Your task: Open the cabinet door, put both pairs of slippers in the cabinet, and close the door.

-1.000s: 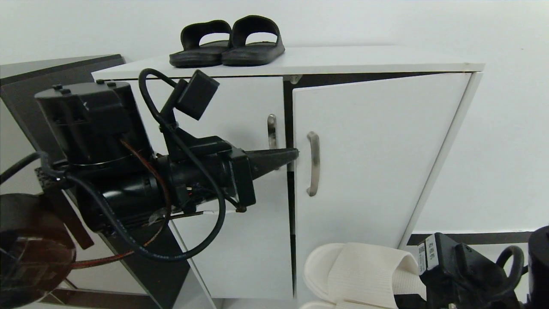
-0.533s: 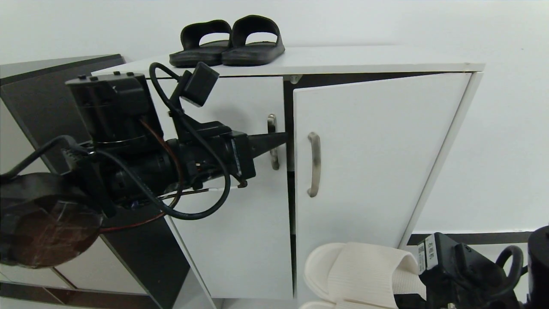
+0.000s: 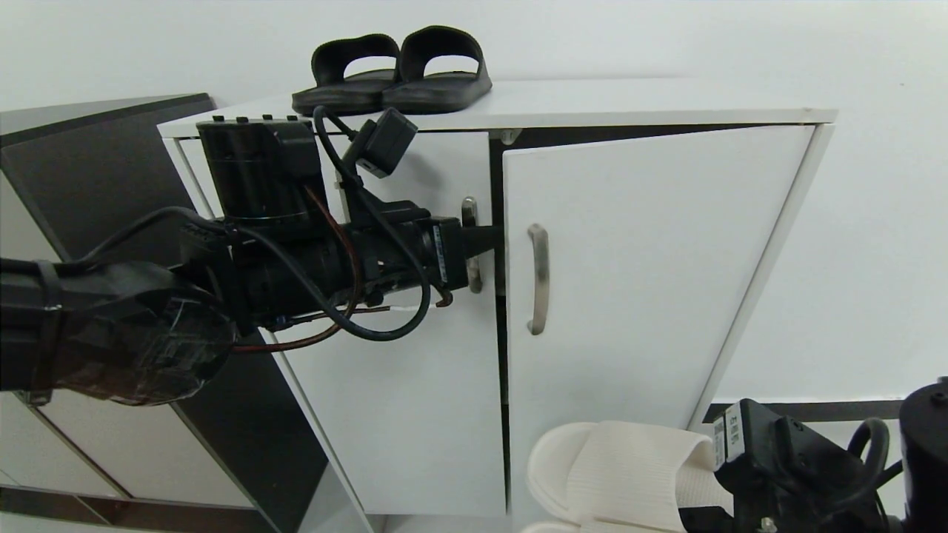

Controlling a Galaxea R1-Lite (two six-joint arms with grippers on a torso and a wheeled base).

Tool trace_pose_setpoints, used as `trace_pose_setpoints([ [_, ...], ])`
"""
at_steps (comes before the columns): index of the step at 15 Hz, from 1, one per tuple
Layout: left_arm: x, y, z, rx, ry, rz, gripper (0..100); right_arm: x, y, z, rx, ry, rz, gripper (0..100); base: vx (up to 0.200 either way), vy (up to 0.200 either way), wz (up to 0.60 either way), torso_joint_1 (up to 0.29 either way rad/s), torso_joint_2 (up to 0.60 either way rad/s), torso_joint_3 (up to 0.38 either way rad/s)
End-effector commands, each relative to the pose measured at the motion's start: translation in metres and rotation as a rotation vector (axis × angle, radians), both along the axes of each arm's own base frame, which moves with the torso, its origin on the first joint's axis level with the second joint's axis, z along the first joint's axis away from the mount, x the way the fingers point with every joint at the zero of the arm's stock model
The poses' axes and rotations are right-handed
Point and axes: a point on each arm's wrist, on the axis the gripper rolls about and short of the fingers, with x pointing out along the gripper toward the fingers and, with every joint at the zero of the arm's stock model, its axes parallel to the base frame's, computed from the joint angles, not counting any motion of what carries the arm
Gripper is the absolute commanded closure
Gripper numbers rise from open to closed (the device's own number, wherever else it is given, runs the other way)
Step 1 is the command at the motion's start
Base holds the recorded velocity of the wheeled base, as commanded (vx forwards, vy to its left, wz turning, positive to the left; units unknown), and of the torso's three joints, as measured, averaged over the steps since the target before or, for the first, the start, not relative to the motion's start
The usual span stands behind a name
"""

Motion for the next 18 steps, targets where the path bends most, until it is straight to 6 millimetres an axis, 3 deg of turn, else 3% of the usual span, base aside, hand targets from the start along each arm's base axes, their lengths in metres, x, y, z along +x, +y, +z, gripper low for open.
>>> trace_pose_setpoints([
  [1, 0.001, -0.001, 0.000, -0.001, 0.000, 0.000, 100, 0.001, 0.002, -0.002, -0.007, 0.006, 0.000, 100, 0.000, 0.000, 0.00, 0.000, 0.00, 0.000],
  [5, -0.008, -0.010, 0.000, 0.000, -0.001, -0.036, 100, -0.001, 0.004, -0.006, -0.031, 0.024, 0.009, 100, -0.100, 0.000, 0.00, 0.002, 0.00, 0.001],
  [8, -0.032, -0.037, 0.004, -0.009, -0.014, -0.143, 100, -0.029, -0.001, 0.003, 0.005, 0.099, 0.083, 100, -0.200, 0.000, 0.00, 0.001, 0.00, 0.001],
  [11, -0.054, -0.068, 0.002, -0.007, -0.013, -0.230, 100, -0.037, -0.008, 0.008, 0.000, 0.100, 0.108, 100, -0.200, 0.000, 0.00, 0.005, 0.00, 0.001],
  [13, -0.054, -0.069, 0.001, -0.017, -0.023, -0.224, 100, -0.036, -0.006, 0.009, 0.001, 0.098, 0.104, 100, -0.200, 0.000, 0.00, 0.000, 0.00, 0.005],
  [15, -0.048, -0.060, 0.004, -0.034, -0.045, -0.105, 100, -0.028, -0.002, 0.006, -0.020, 0.091, 0.032, 100, 0.000, 0.000, 0.00, 0.000, 0.00, 0.000],
  [18, -0.051, -0.028, 0.016, -0.070, -0.079, 0.187, 100, -0.004, 0.012, -0.002, -0.059, 0.086, -0.218, 100, 0.000, 0.000, 0.00, 0.000, 0.00, 0.000],
])
